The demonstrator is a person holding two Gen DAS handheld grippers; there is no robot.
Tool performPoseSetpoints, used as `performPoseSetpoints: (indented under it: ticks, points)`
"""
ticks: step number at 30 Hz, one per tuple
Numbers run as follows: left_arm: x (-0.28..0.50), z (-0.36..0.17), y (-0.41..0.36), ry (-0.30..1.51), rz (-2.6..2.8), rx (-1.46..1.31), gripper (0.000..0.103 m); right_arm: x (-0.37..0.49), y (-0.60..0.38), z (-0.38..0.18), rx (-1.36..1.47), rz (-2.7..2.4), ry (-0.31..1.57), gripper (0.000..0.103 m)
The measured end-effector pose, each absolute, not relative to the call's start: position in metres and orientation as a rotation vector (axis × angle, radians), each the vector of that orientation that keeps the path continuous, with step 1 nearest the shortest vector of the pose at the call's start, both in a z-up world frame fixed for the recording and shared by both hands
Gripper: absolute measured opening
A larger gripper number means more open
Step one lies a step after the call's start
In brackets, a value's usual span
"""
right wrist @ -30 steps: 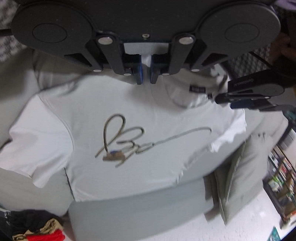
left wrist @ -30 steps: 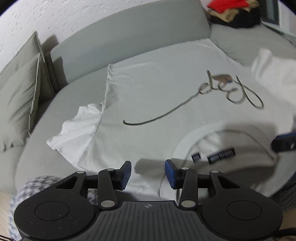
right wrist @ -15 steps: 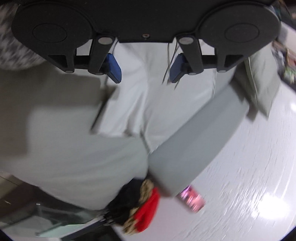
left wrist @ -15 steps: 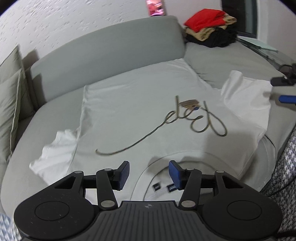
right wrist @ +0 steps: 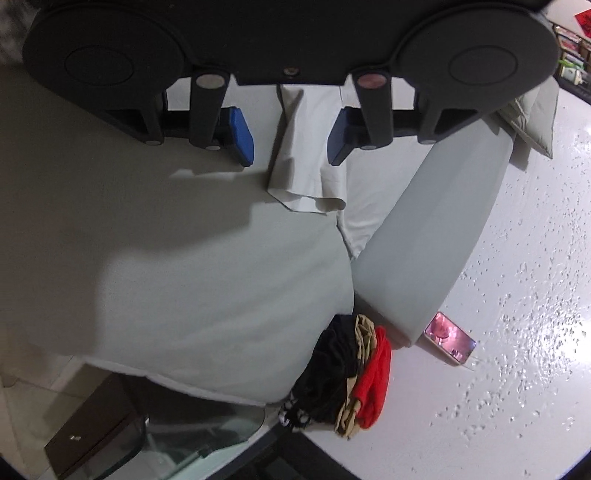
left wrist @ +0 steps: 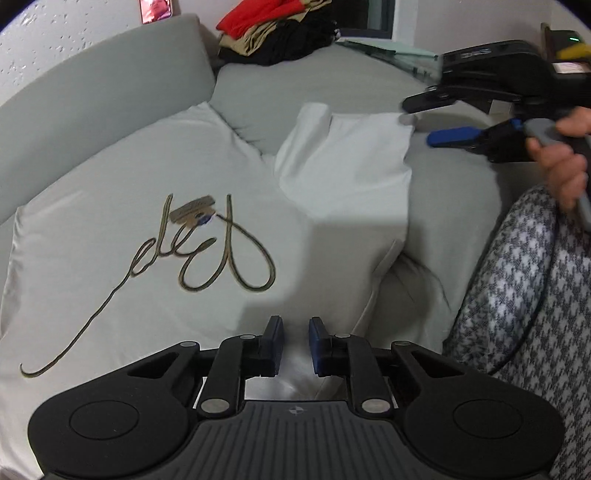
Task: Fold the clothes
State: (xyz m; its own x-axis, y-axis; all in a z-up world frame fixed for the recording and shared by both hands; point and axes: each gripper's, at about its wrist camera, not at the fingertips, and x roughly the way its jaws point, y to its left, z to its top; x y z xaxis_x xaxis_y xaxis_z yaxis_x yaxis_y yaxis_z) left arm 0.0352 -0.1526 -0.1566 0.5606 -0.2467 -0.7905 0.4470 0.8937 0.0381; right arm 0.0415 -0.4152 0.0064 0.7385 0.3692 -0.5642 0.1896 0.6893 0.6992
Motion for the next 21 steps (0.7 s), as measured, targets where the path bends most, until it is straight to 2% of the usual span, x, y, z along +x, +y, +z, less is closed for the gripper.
performPoseSetpoints:
  ticks: [3,6,9,16,21]
  points:
    - [0.034,-0.153,-0.151,0.904,-0.426,0.224,0.017,0.057,-0.408,0.004,0.794,0.106,0.771,0.044]
    - [0.028,-0.148,-0.142,0.901,-0.398,0.194,0.019,0.067,-0.396,0.005,0.721,0.070,0.758,0.033]
    - [0.021,-0.138,-0.122,0.876,-0.367,0.123,0.019,0.073,-0.389,0.005,0.672,0.044,0.762,0.002]
    - [0.008,-0.114,-0.069,0.800,-0.207,-0.032,0.026,0.065,-0.360,0.035,0.515,0.034,0.677,0.002]
    - [-0.005,-0.106,-0.038,0.754,-0.121,-0.088,0.026,0.042,-0.289,0.069,0.191,0.197,0.587,0.002]
